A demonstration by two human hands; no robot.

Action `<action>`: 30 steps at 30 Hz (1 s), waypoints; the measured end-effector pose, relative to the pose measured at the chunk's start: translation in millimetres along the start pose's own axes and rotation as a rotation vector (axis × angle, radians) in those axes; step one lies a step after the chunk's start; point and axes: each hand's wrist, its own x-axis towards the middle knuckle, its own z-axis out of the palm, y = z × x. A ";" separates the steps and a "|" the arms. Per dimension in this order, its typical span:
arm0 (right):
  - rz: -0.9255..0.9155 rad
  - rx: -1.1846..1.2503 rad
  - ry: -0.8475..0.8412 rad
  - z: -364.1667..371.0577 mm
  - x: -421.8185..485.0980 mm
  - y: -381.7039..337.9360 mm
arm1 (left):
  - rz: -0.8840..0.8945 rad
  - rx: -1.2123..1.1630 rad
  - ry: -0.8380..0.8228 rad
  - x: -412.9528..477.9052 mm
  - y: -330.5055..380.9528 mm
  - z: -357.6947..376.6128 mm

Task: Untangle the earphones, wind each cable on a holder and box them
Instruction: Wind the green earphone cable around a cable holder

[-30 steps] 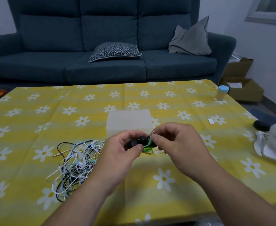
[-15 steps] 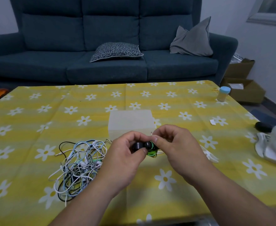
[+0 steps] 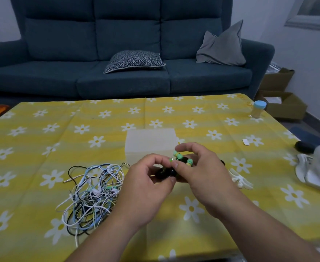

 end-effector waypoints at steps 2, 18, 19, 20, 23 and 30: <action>-0.022 -0.039 -0.009 -0.9 0.7 0.0 | -0.050 -0.067 0.016 0.3 1.2 -0.5; -0.035 0.018 -0.162 -9.7 -2.1 -3.5 | -0.151 -0.165 0.111 6.4 5.7 -9.8; -0.033 0.024 -0.151 -8.8 -1.5 -1.9 | -0.150 -0.163 0.114 6.2 5.4 -9.3; -0.027 0.032 -0.142 -7.8 -0.6 -0.2 | -0.151 -0.156 0.116 6.0 5.3 -8.5; -0.012 0.087 -0.146 -7.4 0.0 0.3 | -0.155 -0.130 0.121 6.0 3.6 -7.6; -0.024 0.120 -0.171 -8.8 1.3 -1.5 | -0.146 -0.079 0.116 5.7 6.6 -8.8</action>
